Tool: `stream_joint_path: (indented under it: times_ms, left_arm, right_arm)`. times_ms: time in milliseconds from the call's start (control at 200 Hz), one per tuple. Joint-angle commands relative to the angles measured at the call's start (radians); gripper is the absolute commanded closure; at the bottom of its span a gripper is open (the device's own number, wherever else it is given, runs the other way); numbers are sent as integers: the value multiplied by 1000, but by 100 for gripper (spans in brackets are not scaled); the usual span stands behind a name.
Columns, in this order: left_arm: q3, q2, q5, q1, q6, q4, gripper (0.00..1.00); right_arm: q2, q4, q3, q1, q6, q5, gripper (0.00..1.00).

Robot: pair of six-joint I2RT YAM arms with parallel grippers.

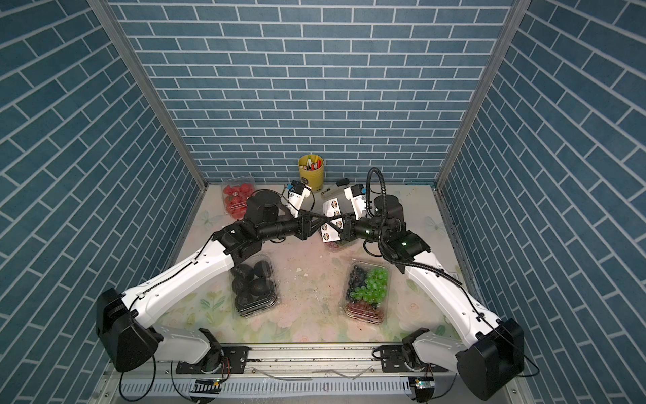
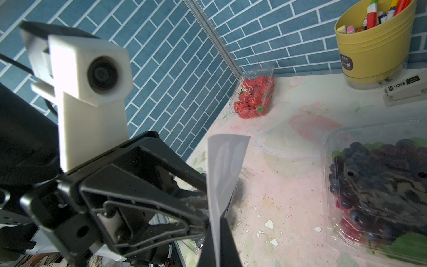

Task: Label fruit boxes
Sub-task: Tear off the label from the label sticker.

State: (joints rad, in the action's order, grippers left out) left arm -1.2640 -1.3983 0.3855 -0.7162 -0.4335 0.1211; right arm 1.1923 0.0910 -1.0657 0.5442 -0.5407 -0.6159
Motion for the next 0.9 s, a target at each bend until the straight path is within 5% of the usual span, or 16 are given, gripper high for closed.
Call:
stream_joint_path:
  times_ms: [0, 895]
  left_arm:
    - [-25, -15, -48, -1, 16, 39, 77]
    - [14, 53, -112, 43, 14, 74, 79]
  right_arm:
    - [-11, -22, -27, 13, 43, -31, 100]
    - [-17, -24, -13, 13, 53, -13, 100]
